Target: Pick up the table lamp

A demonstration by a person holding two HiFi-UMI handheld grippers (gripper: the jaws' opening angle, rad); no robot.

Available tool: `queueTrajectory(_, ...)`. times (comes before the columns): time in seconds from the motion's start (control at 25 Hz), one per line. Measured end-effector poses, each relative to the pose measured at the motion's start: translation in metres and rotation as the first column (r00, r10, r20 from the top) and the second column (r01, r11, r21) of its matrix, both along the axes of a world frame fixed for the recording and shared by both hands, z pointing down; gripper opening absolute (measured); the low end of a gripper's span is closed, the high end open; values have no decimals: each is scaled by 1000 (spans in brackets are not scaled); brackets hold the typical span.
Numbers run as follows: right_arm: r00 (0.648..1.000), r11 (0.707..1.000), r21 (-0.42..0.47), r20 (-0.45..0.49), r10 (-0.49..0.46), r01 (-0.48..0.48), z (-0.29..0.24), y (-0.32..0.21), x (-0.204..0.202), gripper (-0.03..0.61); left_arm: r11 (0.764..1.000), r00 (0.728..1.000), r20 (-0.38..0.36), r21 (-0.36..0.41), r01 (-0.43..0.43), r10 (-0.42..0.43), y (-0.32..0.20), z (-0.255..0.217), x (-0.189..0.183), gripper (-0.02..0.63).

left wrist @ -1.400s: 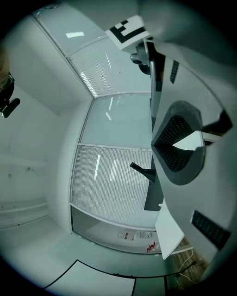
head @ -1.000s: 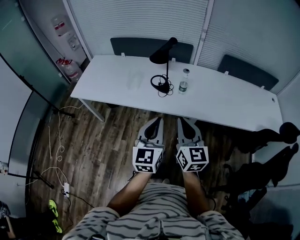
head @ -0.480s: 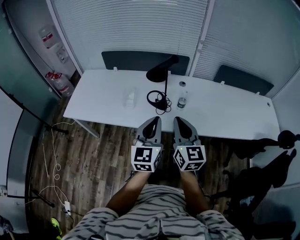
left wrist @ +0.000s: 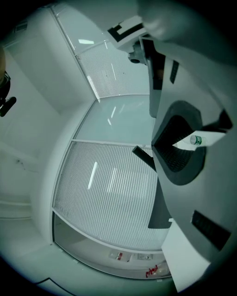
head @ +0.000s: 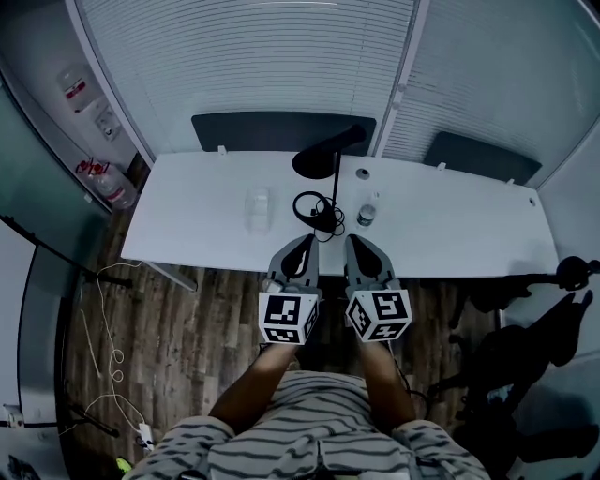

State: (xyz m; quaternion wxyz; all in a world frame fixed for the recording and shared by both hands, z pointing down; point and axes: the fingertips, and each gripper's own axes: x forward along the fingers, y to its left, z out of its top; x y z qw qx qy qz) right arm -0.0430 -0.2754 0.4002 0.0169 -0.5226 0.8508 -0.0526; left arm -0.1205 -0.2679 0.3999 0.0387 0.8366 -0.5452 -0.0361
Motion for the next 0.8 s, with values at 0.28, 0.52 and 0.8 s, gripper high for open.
queueTrajectory(0.28, 999, 999, -34, -37, 30, -31, 17, -8, -17, 9, 999, 999, -18, -16, -29, 29, -16, 8, -20, 3)
queueTrajectory(0.52, 998, 998, -40, -52, 47, -49, 22, -20, -22, 9, 999, 999, -20, -32, -38, 37, -23, 18, -23, 3)
queueTrajectory(0.8, 998, 998, -33, -40, 46, -48, 30, -48, -18, 9, 999, 1000, -3, -25, -27, 27, -44, 23, -21, 3)
